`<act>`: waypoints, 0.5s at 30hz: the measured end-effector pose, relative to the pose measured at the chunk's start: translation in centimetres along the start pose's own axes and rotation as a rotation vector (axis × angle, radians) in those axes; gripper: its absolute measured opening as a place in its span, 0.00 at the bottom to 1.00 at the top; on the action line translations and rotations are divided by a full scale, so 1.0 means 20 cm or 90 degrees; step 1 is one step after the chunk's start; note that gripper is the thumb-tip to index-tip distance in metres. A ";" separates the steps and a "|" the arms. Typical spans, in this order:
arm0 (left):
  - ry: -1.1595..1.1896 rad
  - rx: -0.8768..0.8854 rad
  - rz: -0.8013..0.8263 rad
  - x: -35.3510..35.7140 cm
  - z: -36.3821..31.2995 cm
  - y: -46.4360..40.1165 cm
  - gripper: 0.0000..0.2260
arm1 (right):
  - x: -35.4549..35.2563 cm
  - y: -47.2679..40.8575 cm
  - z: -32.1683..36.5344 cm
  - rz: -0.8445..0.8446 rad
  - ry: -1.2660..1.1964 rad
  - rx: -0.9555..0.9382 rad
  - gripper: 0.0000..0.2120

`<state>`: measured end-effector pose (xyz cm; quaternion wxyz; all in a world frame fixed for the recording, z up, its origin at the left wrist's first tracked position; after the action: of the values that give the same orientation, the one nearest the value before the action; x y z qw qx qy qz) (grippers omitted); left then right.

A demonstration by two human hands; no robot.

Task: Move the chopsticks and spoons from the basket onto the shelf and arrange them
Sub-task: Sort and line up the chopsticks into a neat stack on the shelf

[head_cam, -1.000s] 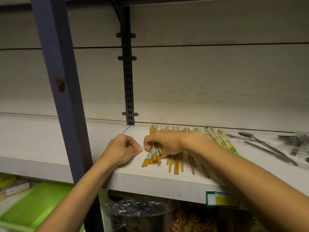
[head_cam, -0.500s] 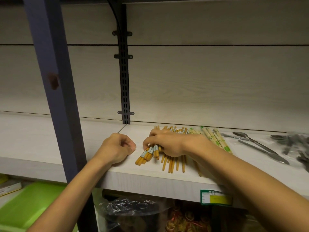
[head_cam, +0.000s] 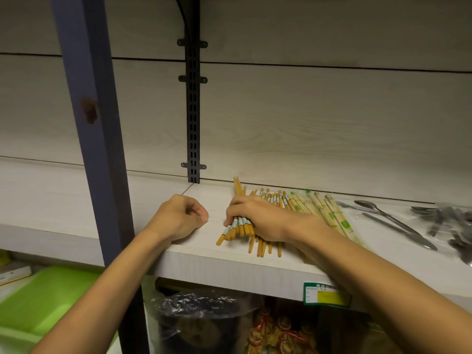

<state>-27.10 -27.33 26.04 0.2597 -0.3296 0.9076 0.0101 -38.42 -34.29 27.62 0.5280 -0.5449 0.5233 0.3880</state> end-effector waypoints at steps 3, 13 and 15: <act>0.014 0.005 0.002 0.00 0.00 0.01 0.05 | 0.01 0.00 0.00 -0.004 0.018 -0.004 0.16; 0.037 0.031 -0.017 -0.01 0.01 -0.01 0.04 | -0.03 0.02 0.03 -0.043 0.019 0.008 0.22; 0.034 0.045 -0.029 -0.02 0.00 -0.01 0.06 | -0.12 0.03 0.05 -0.128 -0.049 0.005 0.23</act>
<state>-26.79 -27.27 26.26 0.2467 -0.3407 0.9065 -0.0367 -39.18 -32.89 29.77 0.5863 -0.5773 0.4468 0.3512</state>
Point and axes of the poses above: each hand's wrist, its own y-axis away from the middle knuckle, its own x-axis out of the palm, z = x × y, the point moved 10 cm from there along -y, towards the middle knuckle, and after that the axes turned 13 degrees about y, right-handed, at the moved point
